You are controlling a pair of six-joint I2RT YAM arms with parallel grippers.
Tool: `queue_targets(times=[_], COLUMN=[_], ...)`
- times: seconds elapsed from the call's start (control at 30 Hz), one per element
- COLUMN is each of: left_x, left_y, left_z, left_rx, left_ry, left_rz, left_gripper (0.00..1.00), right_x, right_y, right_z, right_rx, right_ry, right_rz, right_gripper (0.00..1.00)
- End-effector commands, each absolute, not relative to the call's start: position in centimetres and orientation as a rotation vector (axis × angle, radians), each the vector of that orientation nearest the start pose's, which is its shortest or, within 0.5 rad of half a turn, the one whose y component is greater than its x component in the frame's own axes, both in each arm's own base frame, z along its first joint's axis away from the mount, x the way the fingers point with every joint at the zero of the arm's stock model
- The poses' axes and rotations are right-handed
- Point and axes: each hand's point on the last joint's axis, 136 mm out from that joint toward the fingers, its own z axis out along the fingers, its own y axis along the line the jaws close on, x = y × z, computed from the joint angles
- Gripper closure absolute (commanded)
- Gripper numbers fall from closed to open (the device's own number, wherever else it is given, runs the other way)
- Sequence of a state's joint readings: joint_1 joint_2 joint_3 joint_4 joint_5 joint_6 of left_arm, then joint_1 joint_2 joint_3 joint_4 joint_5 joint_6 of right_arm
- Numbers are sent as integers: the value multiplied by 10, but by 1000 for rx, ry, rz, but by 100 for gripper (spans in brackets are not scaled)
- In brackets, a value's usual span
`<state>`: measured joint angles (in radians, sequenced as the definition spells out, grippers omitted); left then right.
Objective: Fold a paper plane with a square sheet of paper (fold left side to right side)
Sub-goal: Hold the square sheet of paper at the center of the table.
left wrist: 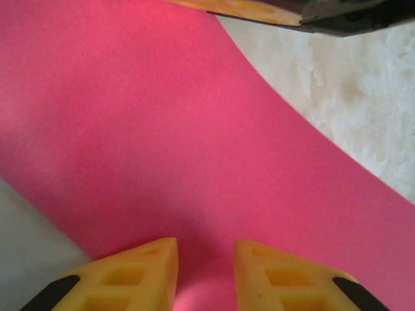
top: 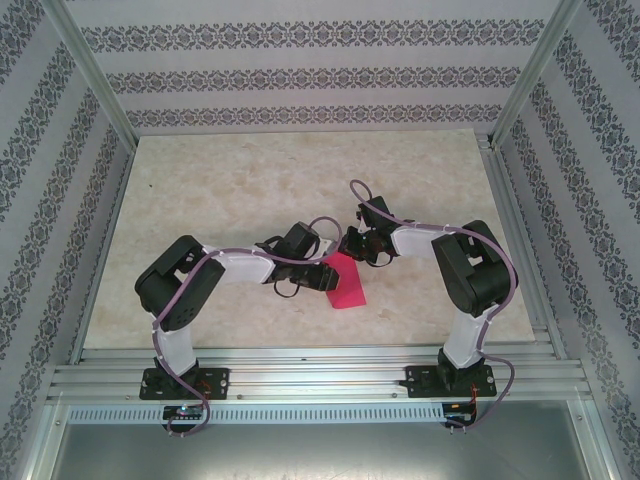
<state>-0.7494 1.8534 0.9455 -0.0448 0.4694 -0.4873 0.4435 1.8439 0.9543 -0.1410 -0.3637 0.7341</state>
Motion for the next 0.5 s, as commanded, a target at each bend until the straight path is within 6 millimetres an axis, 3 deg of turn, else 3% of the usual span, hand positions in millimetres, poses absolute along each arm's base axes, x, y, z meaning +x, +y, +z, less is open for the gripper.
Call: queue_targets(times=[0.0,0.13,0.23,0.47], left_x=[246,240,240,241], left_y=[-341,-337,-337,-338], left_z=[4,-4,-3,-3], left_rx=[583,579,578,565], left_ry=[2727,2758,2757,2761], left_rz=[-961,-936,-927,-923], left_gripper=[70,70,70,71], right_x=[348,347,334,279], right_y=[228,222,213,211], right_z=[31,59,72,57], right_rx=[228,202,197,232], right_ry=[2740,2694,2688,2767], right_rz=[797,789,772,831], right_gripper=[86,78,78,88])
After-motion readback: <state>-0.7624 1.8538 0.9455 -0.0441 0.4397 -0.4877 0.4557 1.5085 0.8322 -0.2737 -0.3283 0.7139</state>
